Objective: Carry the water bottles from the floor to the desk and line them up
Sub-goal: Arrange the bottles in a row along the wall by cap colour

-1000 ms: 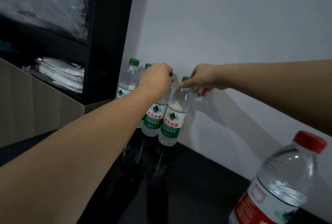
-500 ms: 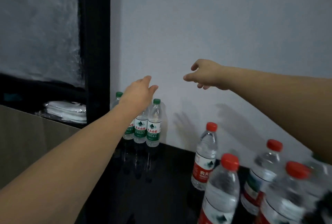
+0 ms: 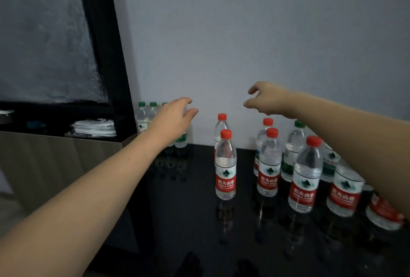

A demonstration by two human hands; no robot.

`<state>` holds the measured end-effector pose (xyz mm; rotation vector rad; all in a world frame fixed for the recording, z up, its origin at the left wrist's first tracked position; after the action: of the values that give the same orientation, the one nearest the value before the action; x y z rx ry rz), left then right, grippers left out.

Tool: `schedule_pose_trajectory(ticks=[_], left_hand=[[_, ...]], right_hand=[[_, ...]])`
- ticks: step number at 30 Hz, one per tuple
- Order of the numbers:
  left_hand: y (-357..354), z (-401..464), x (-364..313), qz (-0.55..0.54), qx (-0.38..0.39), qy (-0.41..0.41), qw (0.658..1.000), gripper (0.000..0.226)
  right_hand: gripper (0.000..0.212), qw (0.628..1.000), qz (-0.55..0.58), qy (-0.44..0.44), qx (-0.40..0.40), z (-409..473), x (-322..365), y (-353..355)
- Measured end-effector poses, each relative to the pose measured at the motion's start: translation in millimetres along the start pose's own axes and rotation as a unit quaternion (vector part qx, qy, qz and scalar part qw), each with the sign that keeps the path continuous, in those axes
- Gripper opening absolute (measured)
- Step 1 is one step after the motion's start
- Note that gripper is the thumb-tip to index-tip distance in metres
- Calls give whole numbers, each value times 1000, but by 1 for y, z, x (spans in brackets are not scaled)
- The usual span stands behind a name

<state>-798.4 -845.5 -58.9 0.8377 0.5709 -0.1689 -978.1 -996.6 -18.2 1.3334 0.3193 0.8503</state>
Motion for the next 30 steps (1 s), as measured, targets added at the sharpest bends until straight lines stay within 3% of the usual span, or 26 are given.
schedule_pose_trajectory(ticks=[12,17,30], left_hand=[[-80,6,-31,19,84,19,996,54],[-112,9,-32,-14,73,35,997,14],[-126,6,-19,-31,13,14,999,10]], right_hand=[[42,980,-185,-37,58,-21,-72,-38],[54,972,-218,-32,85,-1,-83,-63],[36,973,-223,20,58,19,-91,-90]])
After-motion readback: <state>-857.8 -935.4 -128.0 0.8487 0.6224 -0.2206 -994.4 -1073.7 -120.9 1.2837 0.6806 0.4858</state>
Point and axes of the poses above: each hand's wrist, its own z-axis towards the middle knuckle, its own y-axis out of the back of the hand, x = y × z, the point moved 6 cm from there along z, towards the middle knuckle, and after that the axes turned 14 degrees about -z, right-handed, at the moved point
